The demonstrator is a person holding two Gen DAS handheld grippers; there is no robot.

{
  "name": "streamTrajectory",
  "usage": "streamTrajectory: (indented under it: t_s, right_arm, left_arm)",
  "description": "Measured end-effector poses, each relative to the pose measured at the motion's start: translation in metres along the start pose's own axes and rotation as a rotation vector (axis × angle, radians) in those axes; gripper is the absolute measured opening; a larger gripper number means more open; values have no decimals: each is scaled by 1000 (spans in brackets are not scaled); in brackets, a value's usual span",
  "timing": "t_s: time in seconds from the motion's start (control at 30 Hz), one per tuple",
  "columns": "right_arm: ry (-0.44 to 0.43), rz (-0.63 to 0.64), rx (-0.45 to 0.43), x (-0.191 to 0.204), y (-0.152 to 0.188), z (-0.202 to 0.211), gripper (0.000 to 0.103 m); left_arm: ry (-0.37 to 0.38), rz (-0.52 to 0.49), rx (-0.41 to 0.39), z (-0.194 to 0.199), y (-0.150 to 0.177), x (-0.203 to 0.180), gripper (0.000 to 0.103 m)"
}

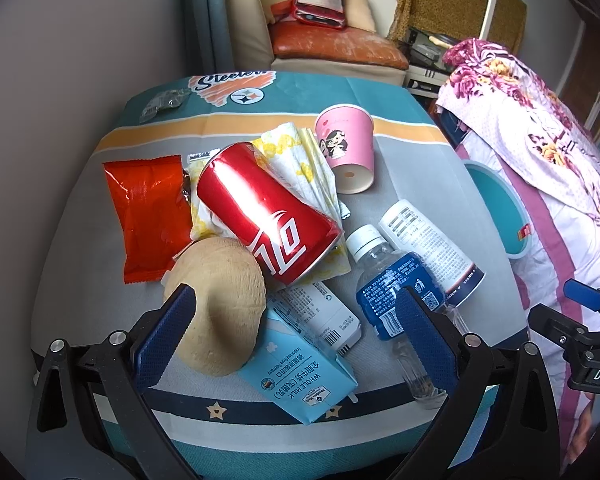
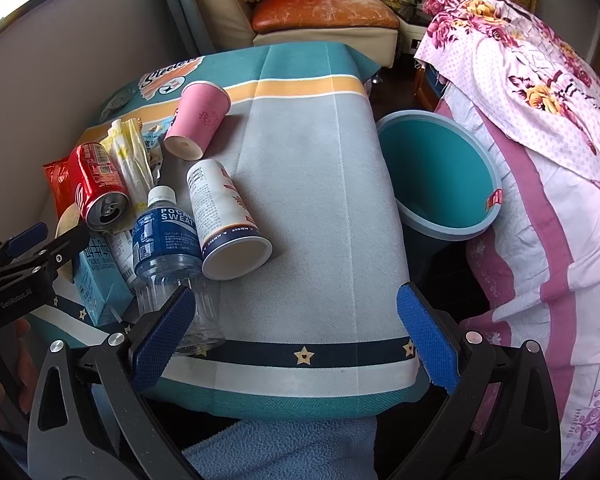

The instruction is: Collect trash

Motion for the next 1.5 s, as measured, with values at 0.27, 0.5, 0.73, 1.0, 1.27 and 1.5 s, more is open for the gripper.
streamTrajectory:
  t_s: [0.27, 0.5, 0.73, 1.0, 1.27, 1.5]
  right_arm:
    - [2, 9, 1, -3, 1, 0, 97]
    - [8, 1, -3, -9, 0, 1, 97]
    - [12, 7, -3, -9, 0, 1, 97]
    - [12, 13, -4, -7, 0, 0, 97]
    - [2, 3, 4, -16, -3, 1, 97]
    - [-5, -24, -16, -38, -9, 7, 97]
  left_arm:
    - [3, -11, 15, -1, 4, -7, 100]
    - [4, -26, 25, -1, 3, -12, 100]
    - [10, -28, 34, -3, 3, -12, 100]
    - [22, -28, 39, -4, 4, -14, 100]
    - [127, -14, 60, 2, 4, -24, 99]
    - [215, -53, 180, -10, 11, -59, 75]
Point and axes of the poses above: each gripper's, at about its wrist camera, not at the fingertips, and z roughly against the way its jaws point, x to its left, y to its underside, the point moved 4 cm from there along -z, roughly the way its jaws point, and after that the axes turned 1 degree about -x, right-handed, at the moved point
